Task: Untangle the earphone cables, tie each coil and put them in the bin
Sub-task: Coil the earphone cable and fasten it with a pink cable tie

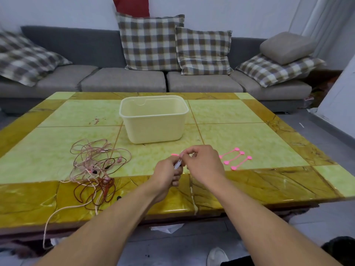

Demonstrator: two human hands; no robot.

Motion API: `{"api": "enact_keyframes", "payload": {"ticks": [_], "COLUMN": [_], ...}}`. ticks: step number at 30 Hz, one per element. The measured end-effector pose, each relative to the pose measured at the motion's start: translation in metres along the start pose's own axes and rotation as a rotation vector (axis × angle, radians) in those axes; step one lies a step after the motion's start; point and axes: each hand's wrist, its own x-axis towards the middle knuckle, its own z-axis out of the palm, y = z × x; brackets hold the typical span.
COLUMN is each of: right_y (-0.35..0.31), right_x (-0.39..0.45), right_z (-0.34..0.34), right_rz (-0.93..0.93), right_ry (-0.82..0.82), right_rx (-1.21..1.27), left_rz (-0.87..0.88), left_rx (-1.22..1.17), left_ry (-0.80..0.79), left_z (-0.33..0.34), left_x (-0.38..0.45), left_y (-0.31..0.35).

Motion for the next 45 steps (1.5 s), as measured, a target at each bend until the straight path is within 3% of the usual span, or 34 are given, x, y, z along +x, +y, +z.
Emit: {"api": "enact_keyframes", "payload": {"ticks": [6,13,16,20,22,25,36,45], "right_y": [-0.006,-0.009,-0.011,-0.015,-0.012,-0.004,0.01,0.017], "right_x": [-0.002,-0.005,-0.008,-0.008,-0.005,0.0,0.01,0.013], "right_z": [0.008,0.018,0.017,0.007,0.005,0.005,-0.001,0.0], "right_rz": [-0.036,-0.151,-0.164,0.278,0.449,0.494,0.355,0.254], "right_ry": [0.03,-0.025,-0.12,-0.373,-0.52,-0.625,-0.572,-0.476], "right_rx": [-0.033,-0.062,0.115,0.608,0.652,0.621,0.702,0.766], "left_rz": [-0.064,-0.069,-0.052,-0.012,0.013,0.023,-0.072,-0.076], "left_rx": [-0.075,-0.207,-0.242,-0.24,-0.198,-0.133,0.068,0.018], "left_ry": [-0.008,0.097,0.132,0.127,0.088,0.013,-0.228,-0.22], "left_z": [-0.012,-0.016,-0.02,-0.025,-0.028,-0.033,-0.046,-0.049], "left_x": [0.003,0.003,0.005,0.007,0.007,0.005,0.001,0.006], "left_y": [0.004,0.007,0.008,0.012,0.012,0.014,0.018,0.013]}}
